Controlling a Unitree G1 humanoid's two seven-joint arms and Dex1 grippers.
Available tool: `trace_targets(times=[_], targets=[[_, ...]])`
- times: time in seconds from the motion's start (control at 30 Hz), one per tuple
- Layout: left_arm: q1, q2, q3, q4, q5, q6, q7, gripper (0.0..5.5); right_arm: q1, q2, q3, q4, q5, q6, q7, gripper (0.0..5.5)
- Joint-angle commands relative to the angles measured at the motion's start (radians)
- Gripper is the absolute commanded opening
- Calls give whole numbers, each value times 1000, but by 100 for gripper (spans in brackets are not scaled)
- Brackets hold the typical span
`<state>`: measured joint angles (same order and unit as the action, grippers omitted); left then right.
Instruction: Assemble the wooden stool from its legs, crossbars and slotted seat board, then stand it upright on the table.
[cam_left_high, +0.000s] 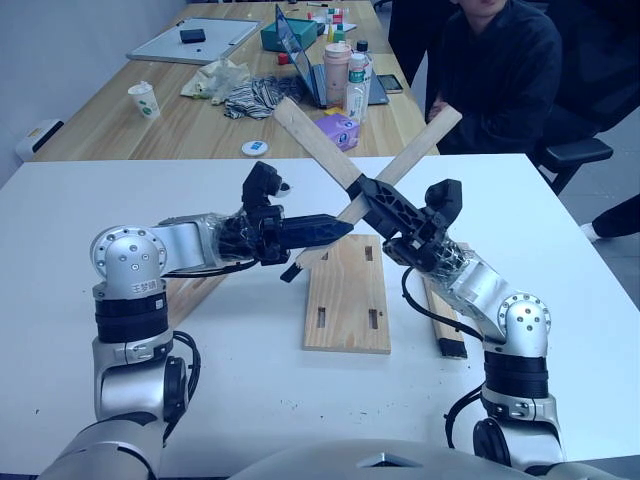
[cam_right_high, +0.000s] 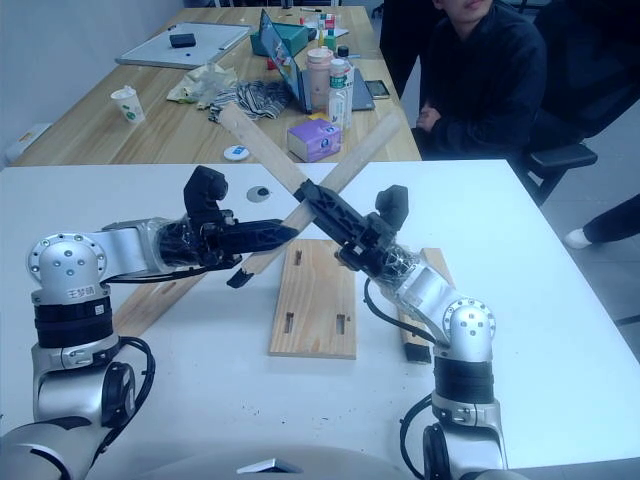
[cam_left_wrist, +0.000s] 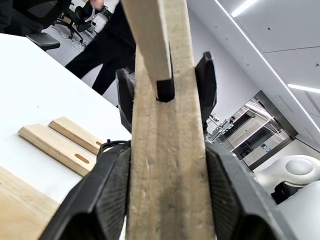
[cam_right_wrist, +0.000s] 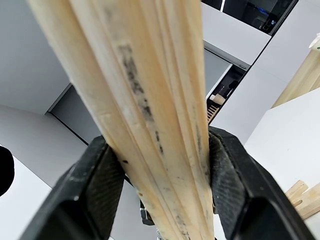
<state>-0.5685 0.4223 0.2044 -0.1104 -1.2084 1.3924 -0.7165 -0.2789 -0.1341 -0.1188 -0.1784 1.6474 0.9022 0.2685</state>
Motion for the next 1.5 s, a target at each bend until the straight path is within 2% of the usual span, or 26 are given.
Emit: trace_targets(times=[0.03,0.07,0.3,0.4,0.5,0.67,0.73,1.13,1.33,1.5], targets=[[12,29,-39,-36,59,-81,-27,203,-9,-6,-5,10,-4,-8,-20,230],[13,42,-51,-21,91,-110,-36,239,-12,-8,-8,19,-16,-13,-21,230],[21,100,-57,86,173,-186,-99,337,-36,-32,-20,76,-128,-21,1,210],[53,145,-60,123,215,-218,-141,385,-62,-79,-35,123,-265,-64,55,210],[75,178,-75,183,294,-291,-168,429,-64,-184,-2,140,-478,-153,219,208],[78,211,-73,279,384,-396,-233,429,-24,-343,38,119,-652,-211,547,208],[68,215,-68,313,400,-417,-253,429,-10,-385,55,109,-695,-216,622,208],[68,222,-78,351,452,-454,-304,429,120,-500,159,174,-980,-356,863,206],[69,215,-76,347,462,-451,-308,429,162,-606,272,289,-1222,-622,977,206],[74,200,-75,341,470,-461,-286,429,129,-688,344,343,-1307,-714,1057,206]])
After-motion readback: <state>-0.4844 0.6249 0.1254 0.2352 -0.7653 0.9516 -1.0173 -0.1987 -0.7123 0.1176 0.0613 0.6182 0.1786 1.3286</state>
